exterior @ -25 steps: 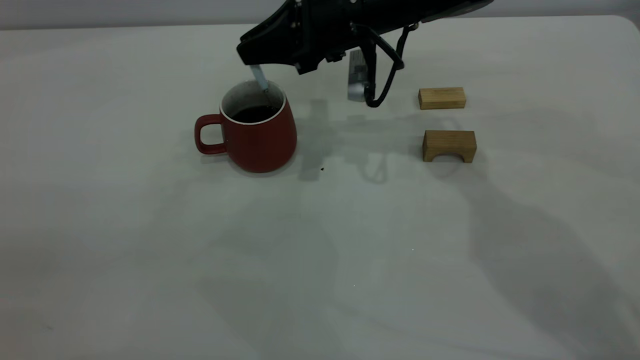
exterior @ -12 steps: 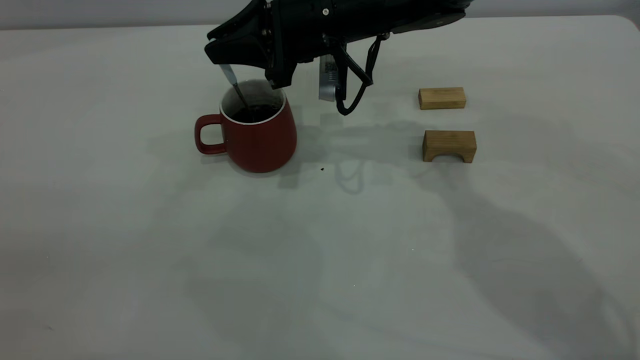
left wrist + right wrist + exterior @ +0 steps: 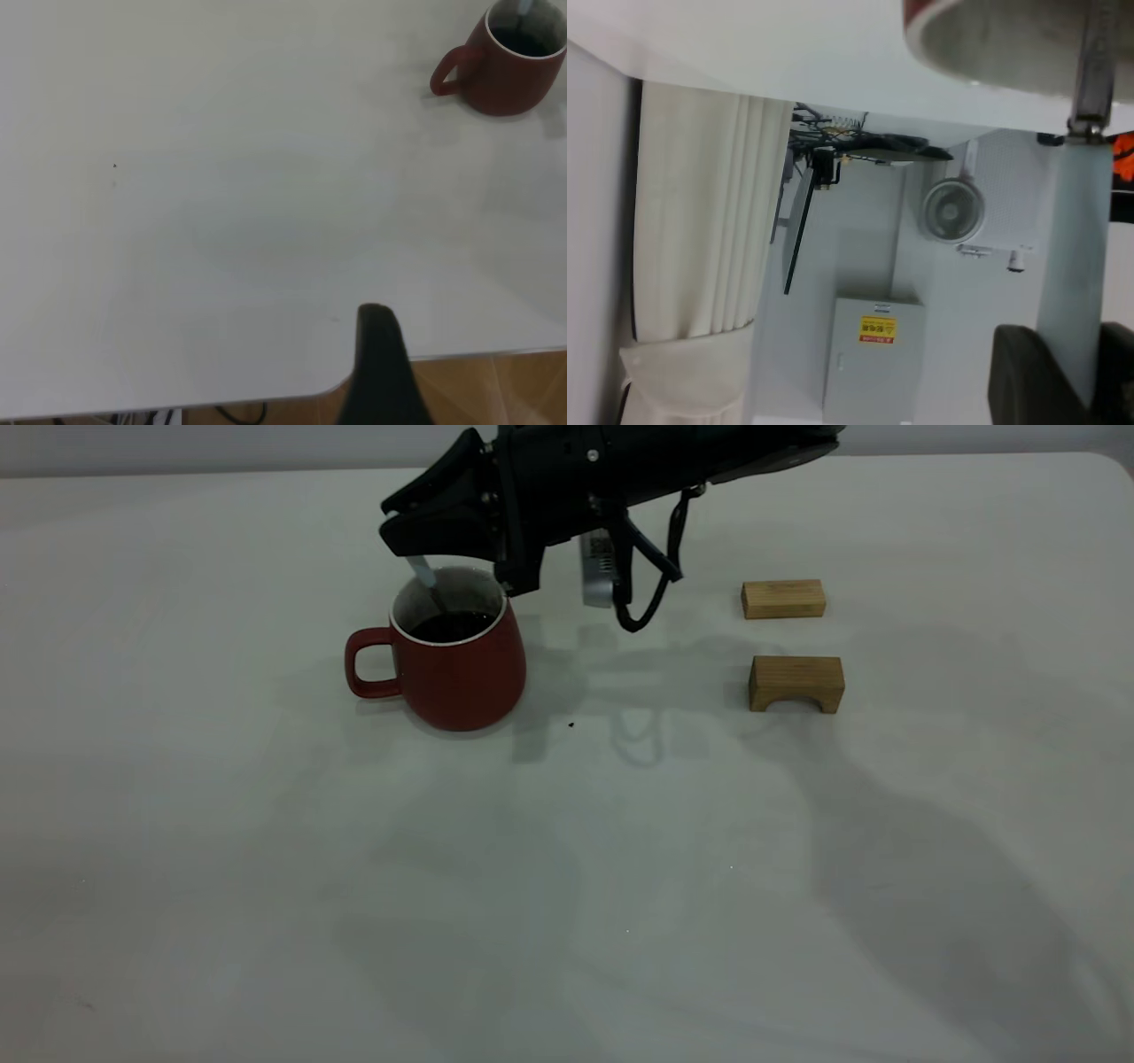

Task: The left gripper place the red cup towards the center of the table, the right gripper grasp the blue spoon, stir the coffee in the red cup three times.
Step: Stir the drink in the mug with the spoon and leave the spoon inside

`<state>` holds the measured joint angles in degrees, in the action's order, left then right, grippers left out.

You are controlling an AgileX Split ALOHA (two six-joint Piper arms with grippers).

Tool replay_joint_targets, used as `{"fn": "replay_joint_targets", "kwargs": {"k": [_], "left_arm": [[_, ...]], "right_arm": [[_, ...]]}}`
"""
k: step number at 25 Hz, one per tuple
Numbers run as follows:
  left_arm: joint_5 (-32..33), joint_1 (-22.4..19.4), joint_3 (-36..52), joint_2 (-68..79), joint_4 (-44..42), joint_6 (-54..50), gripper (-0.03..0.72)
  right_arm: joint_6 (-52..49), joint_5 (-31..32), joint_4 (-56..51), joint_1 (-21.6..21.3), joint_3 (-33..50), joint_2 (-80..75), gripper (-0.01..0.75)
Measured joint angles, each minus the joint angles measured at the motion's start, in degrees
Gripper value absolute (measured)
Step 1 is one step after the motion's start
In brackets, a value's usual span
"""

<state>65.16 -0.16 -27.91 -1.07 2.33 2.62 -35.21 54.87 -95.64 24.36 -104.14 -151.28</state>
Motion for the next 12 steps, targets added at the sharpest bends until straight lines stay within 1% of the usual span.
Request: {"fn": "replay_joint_targets", "kwargs": {"k": [3, 7, 9, 12], "left_arm": [[0.0, 0.0, 0.0, 0.0, 0.0, 0.0, 0.594], [0.0, 0.0, 0.0, 0.0, 0.0, 0.0, 0.594], [0.0, 0.0, 0.0, 0.0, 0.0, 0.0, 0.594], [0.0, 0.0, 0.0, 0.0, 0.0, 0.0, 0.594]], "right_arm": [[2.1, 0.2, 1.3, -0.2, 0.0, 0.0, 0.222], [8.8, 0.3, 4.4, -0.2, -0.1, 0.1, 0.386], [11.5, 0.3, 7.4, -0.2, -0.1, 0.7, 0.447], [14.0, 0.3, 14.0, -0.2, -0.1, 3.4, 0.483]]}}
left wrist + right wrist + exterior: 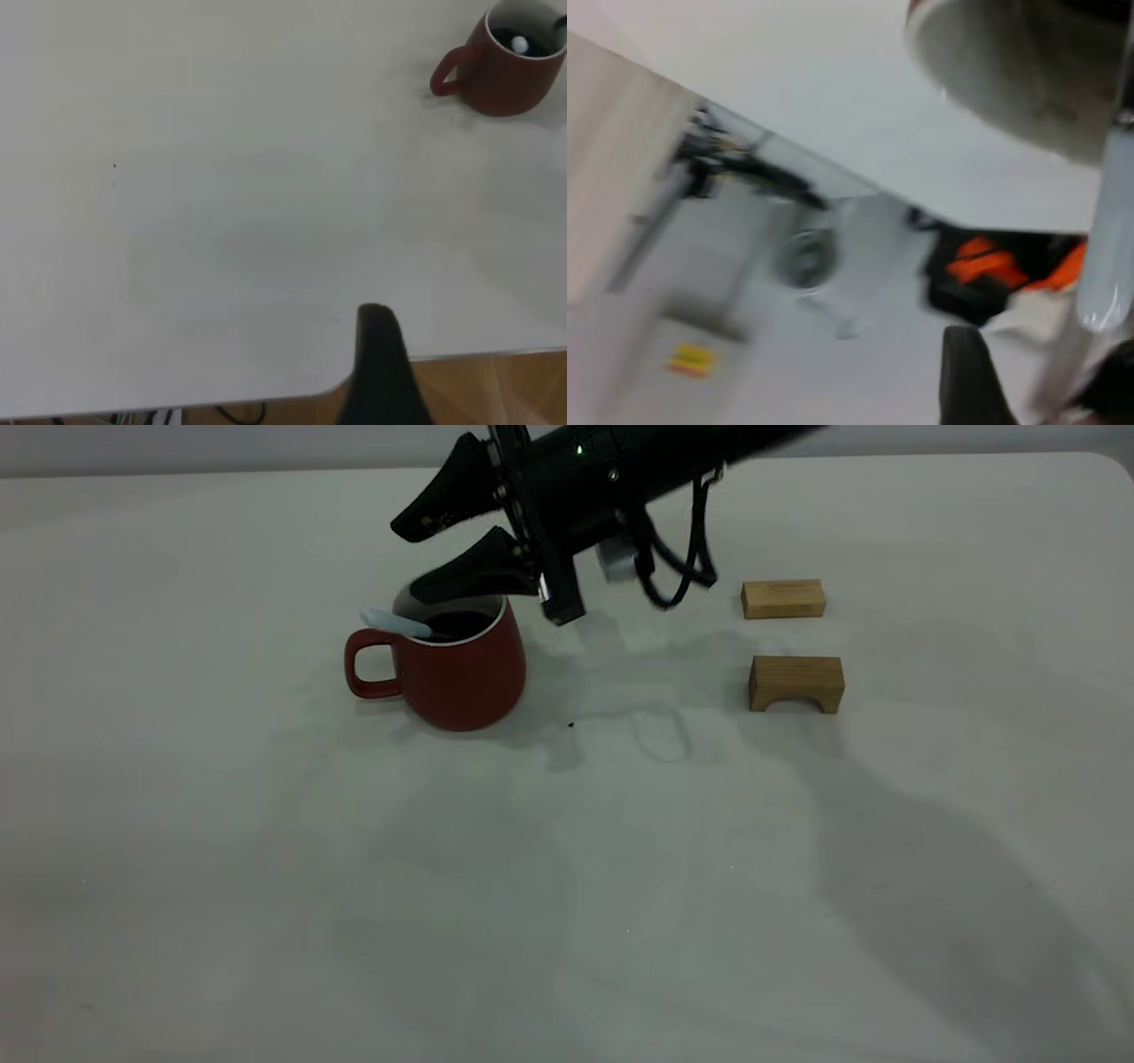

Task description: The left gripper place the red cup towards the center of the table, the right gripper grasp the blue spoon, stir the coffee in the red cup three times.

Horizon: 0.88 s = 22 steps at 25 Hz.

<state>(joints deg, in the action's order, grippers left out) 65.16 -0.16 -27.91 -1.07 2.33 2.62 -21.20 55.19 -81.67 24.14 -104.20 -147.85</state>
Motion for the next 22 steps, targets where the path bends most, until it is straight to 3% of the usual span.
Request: {"fn": "replay_joint_targets", "kwargs": {"k": [9, 13, 19, 22], "left_arm": [[0.0, 0.0, 0.0, 0.0, 0.0, 0.0, 0.594], [0.0, 0.0, 0.0, 0.0, 0.0, 0.0, 0.594], [0.0, 0.0, 0.0, 0.0, 0.0, 0.0, 0.594], [0.0, 0.0, 0.0, 0.0, 0.0, 0.0, 0.594]], "right_arm": [[0.7, 0.7, 28.1, -1.0, 0.0, 20.7, 0.488], [0.9, 2.0, 33.9, -1.3, 0.0, 30.9, 0.488], [13.3, 13.2, 39.2, -2.3, 0.0, 44.7, 0.488], [19.4, 15.3, 44.1, -2.3, 0.0, 50.6, 0.488]]}}
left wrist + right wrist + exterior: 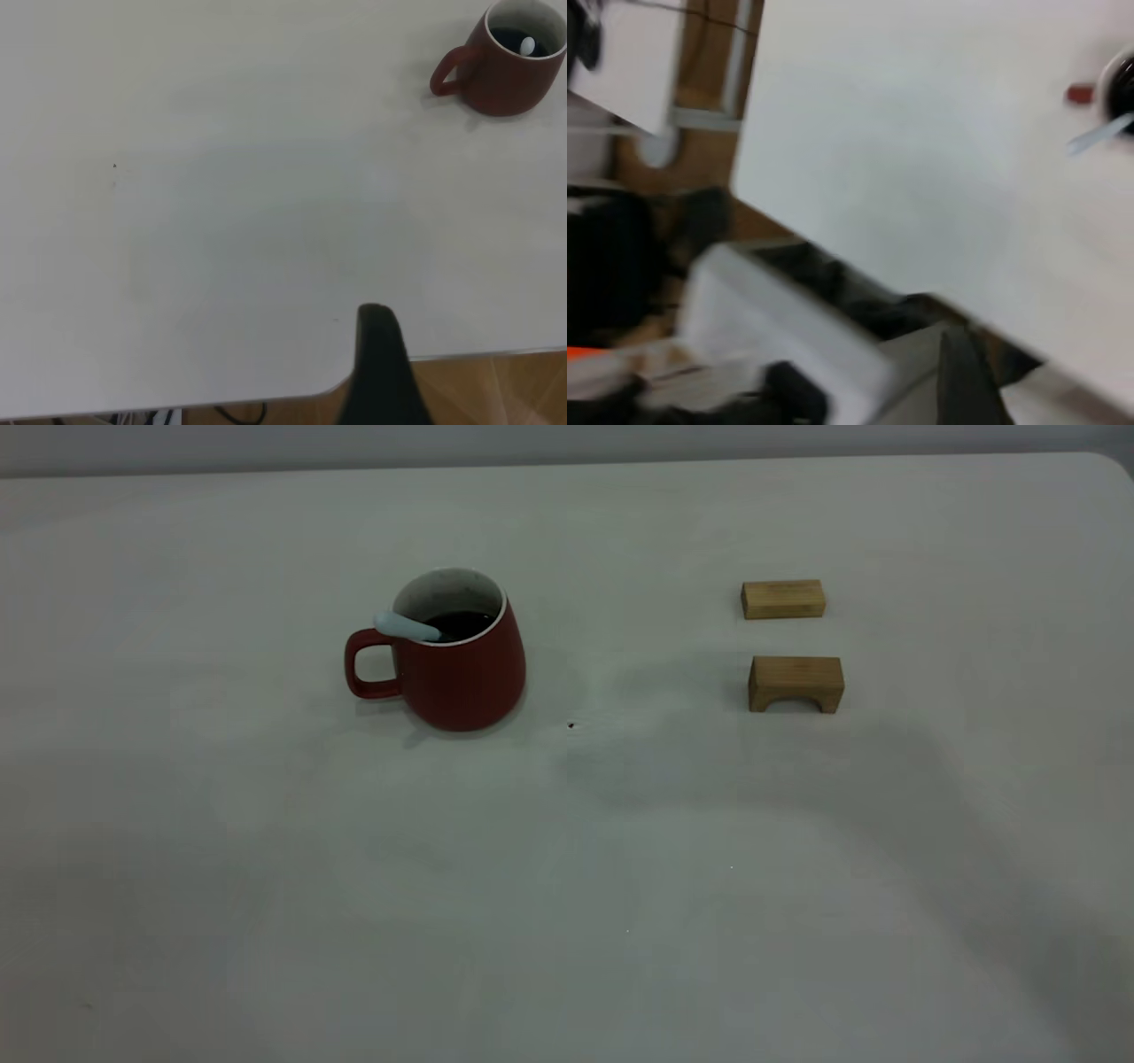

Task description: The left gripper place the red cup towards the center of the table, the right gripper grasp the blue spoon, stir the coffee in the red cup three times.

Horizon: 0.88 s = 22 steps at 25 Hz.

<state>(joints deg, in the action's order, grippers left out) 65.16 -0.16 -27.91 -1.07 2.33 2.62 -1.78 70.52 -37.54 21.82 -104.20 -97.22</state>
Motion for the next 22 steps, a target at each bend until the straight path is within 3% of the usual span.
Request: {"fn": "replay_joint_targets", "kwargs": {"k": [5, 8, 17, 22], "left_arm": [[0.0, 0.0, 0.0, 0.0, 0.0, 0.0, 0.594], [0.0, 0.0, 0.0, 0.0, 0.0, 0.0, 0.594], [0.0, 0.0, 0.0, 0.0, 0.0, 0.1, 0.594], [0.0, 0.0, 0.0, 0.0, 0.0, 0.0, 0.594]], "right_arm": [[2.7, 0.4, 14.4, 0.0, 0.7, 10.7, 0.488], [2.9, 0.4, 22.2, 0.0, 5.9, 19.1, 0.488], [4.6, 0.4, 32.7, -0.4, 37.7, 48.4, 0.488], [5.1, 0.4, 33.8, -6.9, 51.2, 65.3, 0.488]]}}
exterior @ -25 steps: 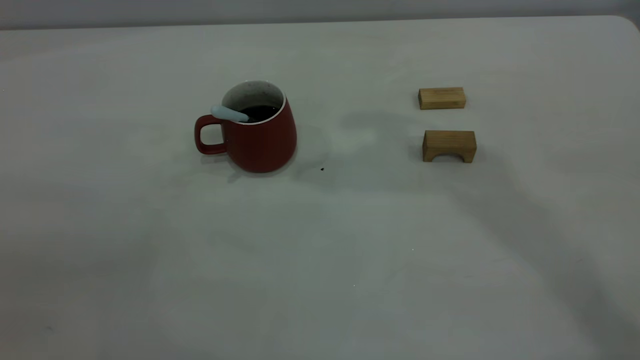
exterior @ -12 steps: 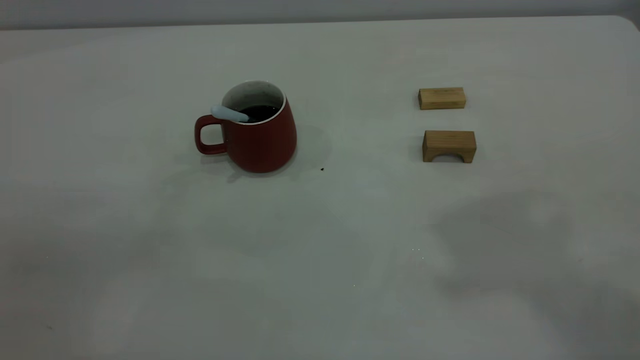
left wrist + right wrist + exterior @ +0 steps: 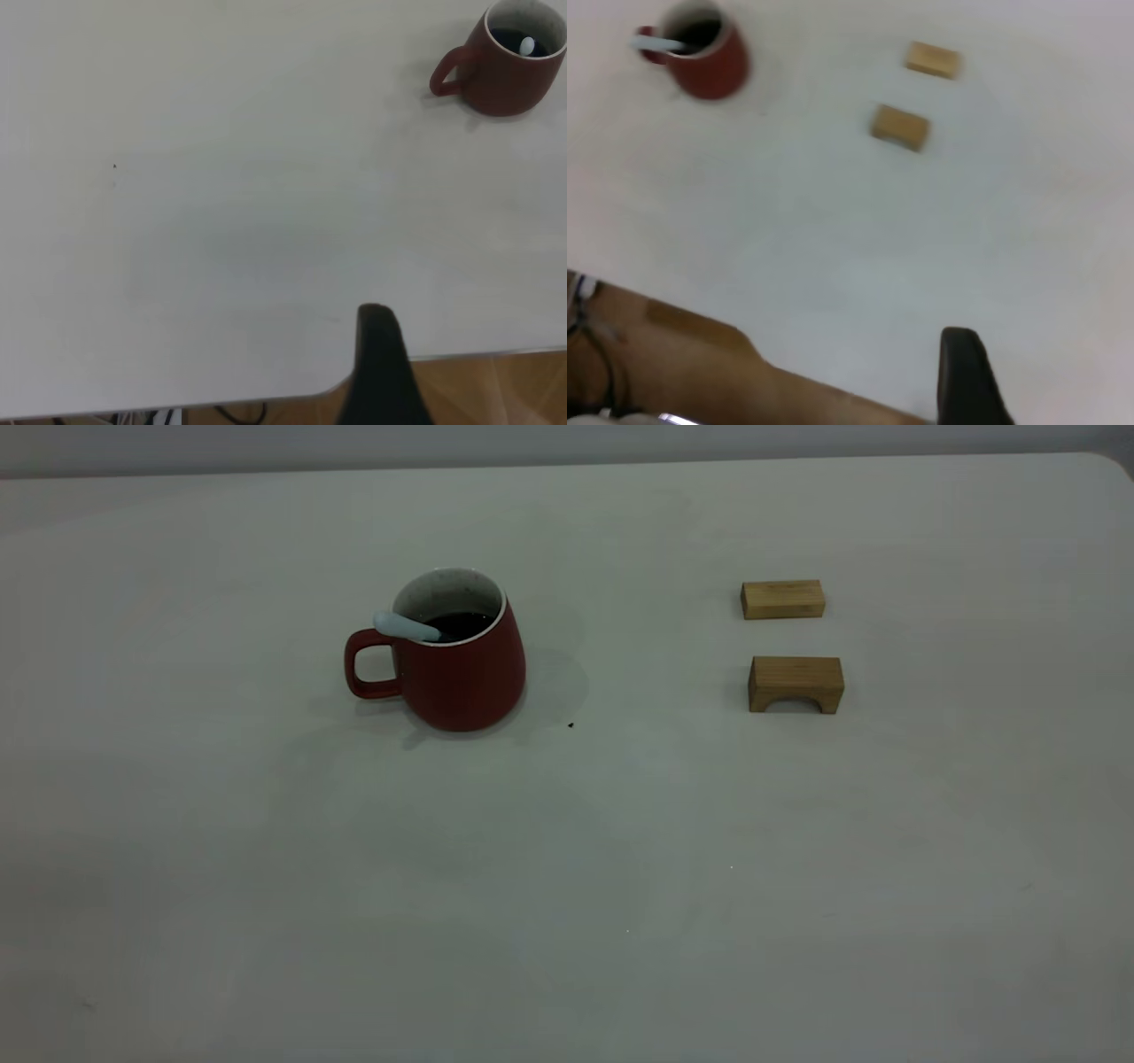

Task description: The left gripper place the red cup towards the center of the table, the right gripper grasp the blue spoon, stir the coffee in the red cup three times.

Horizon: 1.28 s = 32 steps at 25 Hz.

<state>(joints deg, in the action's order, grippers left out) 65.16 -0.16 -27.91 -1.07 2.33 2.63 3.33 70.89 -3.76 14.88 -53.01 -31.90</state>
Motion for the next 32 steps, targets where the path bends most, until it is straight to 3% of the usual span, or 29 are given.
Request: {"fn": "replay_joint_targets", "kwargs": {"k": [5, 9, 16, 32], "left_arm": [[0.0, 0.0, 0.0, 0.0, 0.0, 0.0, 0.594], [0.0, 0.0, 0.0, 0.0, 0.0, 0.0, 0.594], [0.0, 0.0, 0.0, 0.0, 0.0, 0.0, 0.594], [0.0, 0.0, 0.0, 0.0, 0.0, 0.0, 0.594]], "right_arm": [[0.4, -0.5, -0.1, -8.6, 13.3, 14.3, 0.488], [1.4, -3.8, -0.1, -12.4, 20.6, 21.7, 0.488], [1.7, -5.7, -0.6, -14.9, 25.6, 27.5, 0.488], [1.9, -5.8, -0.7, -16.0, 26.1, 30.7, 0.488]]}}
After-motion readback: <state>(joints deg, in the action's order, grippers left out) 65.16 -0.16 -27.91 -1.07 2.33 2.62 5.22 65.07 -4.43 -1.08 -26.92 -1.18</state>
